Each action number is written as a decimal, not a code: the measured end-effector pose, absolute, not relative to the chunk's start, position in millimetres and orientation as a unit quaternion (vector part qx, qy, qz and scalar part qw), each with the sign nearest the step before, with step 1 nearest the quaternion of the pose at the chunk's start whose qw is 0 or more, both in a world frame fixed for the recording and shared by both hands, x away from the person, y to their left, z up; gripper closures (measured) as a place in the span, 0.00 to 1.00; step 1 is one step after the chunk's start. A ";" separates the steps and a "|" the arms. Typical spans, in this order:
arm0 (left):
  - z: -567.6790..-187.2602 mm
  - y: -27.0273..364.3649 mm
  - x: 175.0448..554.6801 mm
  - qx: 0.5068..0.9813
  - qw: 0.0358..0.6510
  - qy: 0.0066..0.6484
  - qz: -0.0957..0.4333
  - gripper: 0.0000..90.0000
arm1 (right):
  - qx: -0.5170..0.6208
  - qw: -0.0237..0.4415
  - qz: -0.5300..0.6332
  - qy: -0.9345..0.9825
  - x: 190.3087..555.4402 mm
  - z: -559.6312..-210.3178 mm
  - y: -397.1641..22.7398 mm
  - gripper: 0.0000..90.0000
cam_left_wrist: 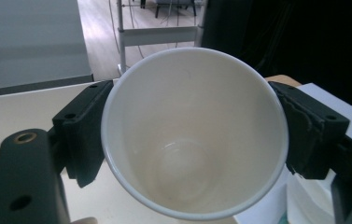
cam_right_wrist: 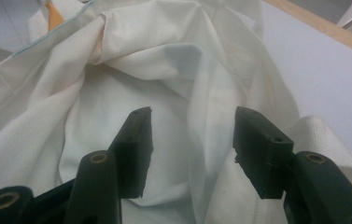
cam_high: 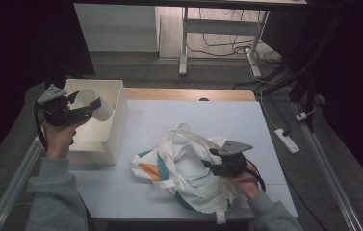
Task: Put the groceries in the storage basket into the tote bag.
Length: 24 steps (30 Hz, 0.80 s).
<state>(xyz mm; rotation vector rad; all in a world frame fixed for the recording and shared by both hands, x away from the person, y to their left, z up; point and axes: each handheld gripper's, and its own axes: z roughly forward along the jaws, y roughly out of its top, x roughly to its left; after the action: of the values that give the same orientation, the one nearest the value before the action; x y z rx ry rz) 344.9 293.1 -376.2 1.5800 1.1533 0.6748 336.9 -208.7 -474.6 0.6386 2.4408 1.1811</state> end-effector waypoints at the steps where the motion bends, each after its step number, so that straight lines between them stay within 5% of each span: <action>1: -374.9 292.1 343.9 0.655 0.515 0.477 0.280 0.22 | 0.225 0.177 0.417 0.863 337.0 -474.6 -208.7 0.53; 24: -358.6 221.6 334.8 0.716 0.564 0.363 0.195 0.22 | 0.221 0.171 0.432 0.857 334.1 -471.6 -204.4 0.52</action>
<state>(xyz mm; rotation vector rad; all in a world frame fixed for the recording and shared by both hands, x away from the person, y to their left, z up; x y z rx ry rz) 334.8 221.6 -358.6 1.6838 0.8533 0.4596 334.1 -204.4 -471.6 0.6279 2.4342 1.2262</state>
